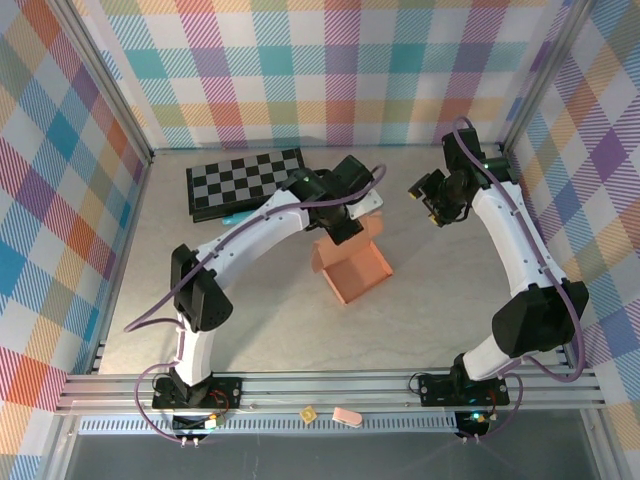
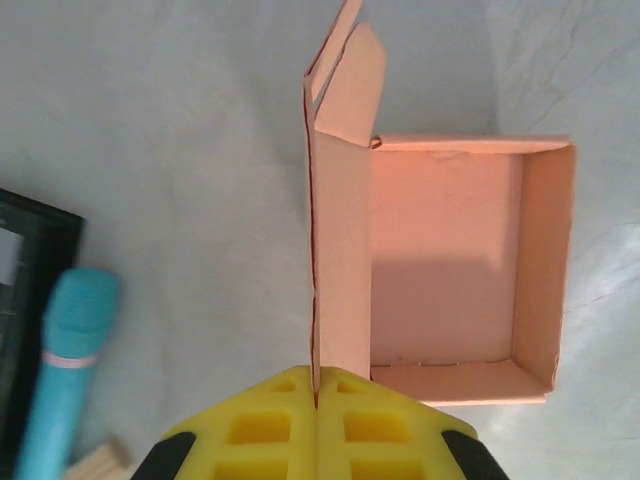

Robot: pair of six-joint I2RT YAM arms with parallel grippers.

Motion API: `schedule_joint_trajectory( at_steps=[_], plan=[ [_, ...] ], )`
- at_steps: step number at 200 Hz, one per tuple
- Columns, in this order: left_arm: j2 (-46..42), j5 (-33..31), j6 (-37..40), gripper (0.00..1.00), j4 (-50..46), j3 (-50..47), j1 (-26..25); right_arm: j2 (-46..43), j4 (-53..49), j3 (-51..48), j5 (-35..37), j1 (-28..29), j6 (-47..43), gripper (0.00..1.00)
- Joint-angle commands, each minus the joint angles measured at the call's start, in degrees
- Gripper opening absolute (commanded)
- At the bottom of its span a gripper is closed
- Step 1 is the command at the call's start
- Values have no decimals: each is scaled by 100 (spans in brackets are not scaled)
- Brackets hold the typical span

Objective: Fold the paper box

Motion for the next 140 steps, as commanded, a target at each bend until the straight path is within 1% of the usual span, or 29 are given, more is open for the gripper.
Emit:
schedule_joint_trajectory(
  at_steps=[1, 33, 63, 76, 97, 131, 140],
  plan=[
    [-297, -1129, 1726, 0, 430, -354, -292, 72, -237, 96, -65, -59, -156, 59],
    [-311, -863, 2406, 0, 426, -353, -308, 82, -227, -14, -253, -59, -186, 59],
    [-343, -187, 2941, 0, 412, -481, -163, 31, -124, -282, -417, -63, -222, 59],
    [-283, 63, 3010, 0, 353, -440, -30, 13, -93, -382, -476, -60, -235, 59],
    [-186, 293, 3040, 0, 352, -367, 154, -5, -20, -524, -563, -59, -296, 59],
    [-172, 411, 3031, 0, 913, -634, 201, 87, 18, -629, -685, -56, -509, 59],
    [-181, 416, 2992, 6, 1049, -710, 199, 113, 23, -634, -703, -59, -606, 59]
  ],
)
